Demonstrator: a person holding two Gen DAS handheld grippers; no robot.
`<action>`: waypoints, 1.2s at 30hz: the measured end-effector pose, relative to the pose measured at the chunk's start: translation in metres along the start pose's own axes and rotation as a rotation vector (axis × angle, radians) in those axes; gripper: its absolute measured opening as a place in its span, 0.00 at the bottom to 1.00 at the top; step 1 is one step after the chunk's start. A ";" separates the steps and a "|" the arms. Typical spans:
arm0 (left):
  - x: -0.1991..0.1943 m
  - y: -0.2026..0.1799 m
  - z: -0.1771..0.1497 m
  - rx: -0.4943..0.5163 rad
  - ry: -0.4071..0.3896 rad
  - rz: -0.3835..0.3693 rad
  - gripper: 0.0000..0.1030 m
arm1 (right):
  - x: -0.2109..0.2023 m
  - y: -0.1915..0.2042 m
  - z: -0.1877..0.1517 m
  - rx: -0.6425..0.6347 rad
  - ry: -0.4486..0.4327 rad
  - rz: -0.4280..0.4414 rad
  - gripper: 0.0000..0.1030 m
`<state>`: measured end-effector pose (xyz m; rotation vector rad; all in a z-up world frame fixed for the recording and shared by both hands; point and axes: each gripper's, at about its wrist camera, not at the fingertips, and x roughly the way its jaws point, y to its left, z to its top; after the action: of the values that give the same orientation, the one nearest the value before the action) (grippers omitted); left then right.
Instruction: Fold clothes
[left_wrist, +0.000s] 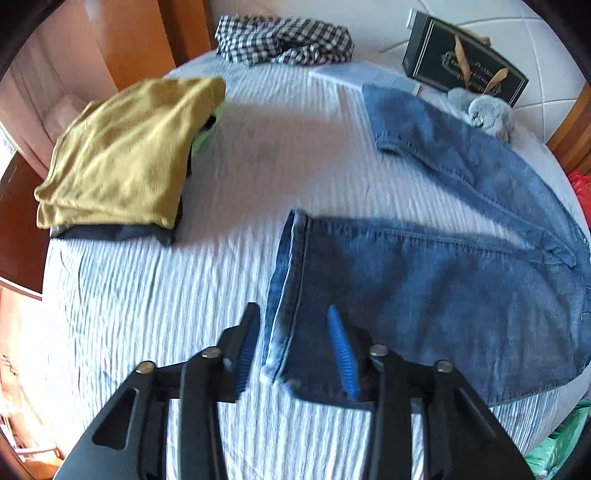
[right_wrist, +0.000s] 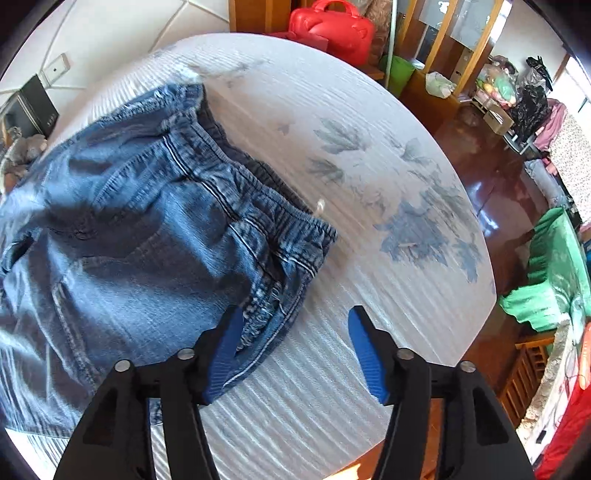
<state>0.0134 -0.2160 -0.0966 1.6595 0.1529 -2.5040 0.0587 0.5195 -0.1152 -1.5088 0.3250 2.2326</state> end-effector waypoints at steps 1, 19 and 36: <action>-0.006 -0.002 0.008 0.006 -0.036 -0.007 0.58 | -0.007 -0.001 0.003 0.000 -0.028 0.012 0.59; 0.075 -0.072 0.121 -0.005 -0.064 -0.088 0.58 | 0.009 0.035 0.094 -0.044 -0.082 0.190 0.73; 0.151 -0.111 0.183 -0.019 -0.010 -0.029 0.58 | 0.087 0.089 0.186 -0.100 -0.033 0.170 0.82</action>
<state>-0.2298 -0.1436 -0.1634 1.6492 0.2011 -2.5231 -0.1641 0.5374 -0.1279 -1.5453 0.3475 2.4358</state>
